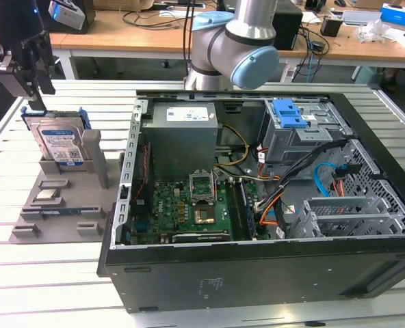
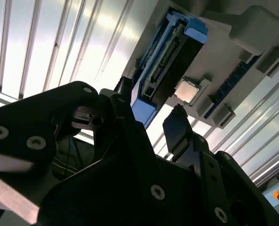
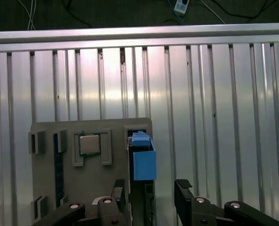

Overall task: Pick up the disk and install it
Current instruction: 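Pick up the disk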

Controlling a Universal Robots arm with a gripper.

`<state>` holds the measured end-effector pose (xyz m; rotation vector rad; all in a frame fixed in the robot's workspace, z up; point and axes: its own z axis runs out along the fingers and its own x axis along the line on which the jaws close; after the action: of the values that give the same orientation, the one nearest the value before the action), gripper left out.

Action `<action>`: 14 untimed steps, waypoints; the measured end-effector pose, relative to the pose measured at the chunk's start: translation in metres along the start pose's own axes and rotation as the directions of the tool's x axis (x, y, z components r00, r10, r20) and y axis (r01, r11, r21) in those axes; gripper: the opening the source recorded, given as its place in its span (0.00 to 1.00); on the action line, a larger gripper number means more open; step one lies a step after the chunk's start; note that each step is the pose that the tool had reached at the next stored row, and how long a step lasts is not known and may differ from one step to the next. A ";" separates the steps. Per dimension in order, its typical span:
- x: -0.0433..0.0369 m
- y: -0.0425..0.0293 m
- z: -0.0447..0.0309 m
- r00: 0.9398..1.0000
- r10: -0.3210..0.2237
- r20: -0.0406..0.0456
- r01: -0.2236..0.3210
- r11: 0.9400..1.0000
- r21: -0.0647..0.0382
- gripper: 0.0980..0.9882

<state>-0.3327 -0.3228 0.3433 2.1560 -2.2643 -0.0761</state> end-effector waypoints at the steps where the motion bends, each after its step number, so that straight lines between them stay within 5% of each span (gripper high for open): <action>1: 0.0003 -0.0005 0.0146 1.000 -0.020 -0.001 0.020 1.000 0.000 0.50; 2: 0.0007 0.0000 0.0234 0.998 -0.067 -0.003 0.067 0.998 -0.002 0.50; 14: 0.0015 -0.0010 0.0469 0.997 -0.082 -0.004 0.082 0.997 -0.002 0.50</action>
<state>-0.3339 -0.3231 0.2964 2.2461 -2.1719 -0.0751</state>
